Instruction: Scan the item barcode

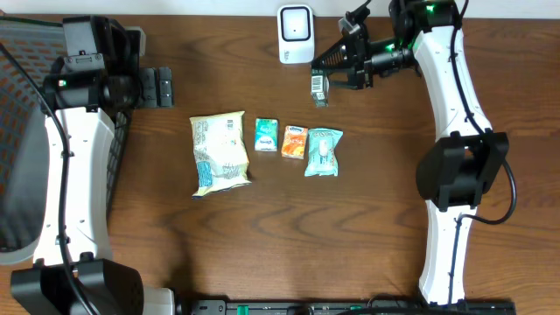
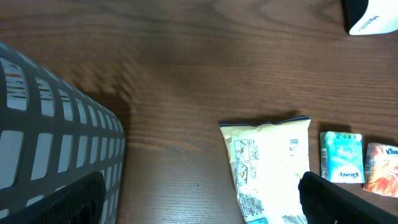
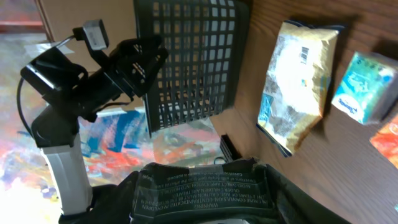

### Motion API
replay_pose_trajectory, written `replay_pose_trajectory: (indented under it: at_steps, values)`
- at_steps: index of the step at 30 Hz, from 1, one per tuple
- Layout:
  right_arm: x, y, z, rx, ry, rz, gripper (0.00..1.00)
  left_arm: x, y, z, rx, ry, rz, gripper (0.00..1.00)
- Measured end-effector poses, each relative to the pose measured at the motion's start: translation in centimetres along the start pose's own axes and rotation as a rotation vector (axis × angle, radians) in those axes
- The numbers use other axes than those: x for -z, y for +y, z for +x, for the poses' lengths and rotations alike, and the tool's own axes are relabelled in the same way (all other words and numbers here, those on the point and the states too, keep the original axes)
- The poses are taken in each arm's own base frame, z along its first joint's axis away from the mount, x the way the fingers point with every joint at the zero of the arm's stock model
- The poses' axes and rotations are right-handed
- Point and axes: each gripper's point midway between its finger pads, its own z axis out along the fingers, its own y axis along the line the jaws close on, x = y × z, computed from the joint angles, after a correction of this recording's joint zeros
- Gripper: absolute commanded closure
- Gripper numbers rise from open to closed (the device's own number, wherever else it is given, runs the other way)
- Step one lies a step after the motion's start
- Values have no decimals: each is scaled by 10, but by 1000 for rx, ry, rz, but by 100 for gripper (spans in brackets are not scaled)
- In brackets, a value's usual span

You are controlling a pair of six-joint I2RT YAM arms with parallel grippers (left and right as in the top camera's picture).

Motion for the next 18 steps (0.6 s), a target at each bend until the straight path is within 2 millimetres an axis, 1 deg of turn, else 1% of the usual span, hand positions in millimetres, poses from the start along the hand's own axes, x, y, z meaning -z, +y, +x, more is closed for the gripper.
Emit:
replay_pose_trajectory:
  at_steps: [5, 8, 10, 12, 13, 14, 16, 17, 18]
  values:
    - [-8, -1, -4, 35, 3, 18, 52, 0, 0, 0, 0, 0, 0, 2]
    - [-19, -15, -11, 85, 0, 118, 52, 0, 0, 0, 0, 0, 0, 2]
    - [-30, -31, -18, 130, -9, 243, 53, 0, 0, 0, 0, 0, 0, 2]
    - [-42, -52, -30, 185, -34, 421, 53, 0, 0, 0, 0, 0, 0, 3]
    - [-47, -57, -32, 198, -41, 475, 53, 0, 0, 0, 0, 0, 0, 2]
    - [-49, -68, -39, 223, -63, 575, 53, 0, 0, 0, 0, 0, 0, 2]
    - [-55, -81, -61, 322, -144, 784, 52, 0, 0, 0, 0, 0, 0, 2]
    - [-56, -84, -72, 371, -194, 894, 51, 0, 0, 0, 0, 0, 0, 2]
    - [-55, -85, -82, 411, -237, 968, 51, 0, 0, 0, 0, 0, 0, 2]
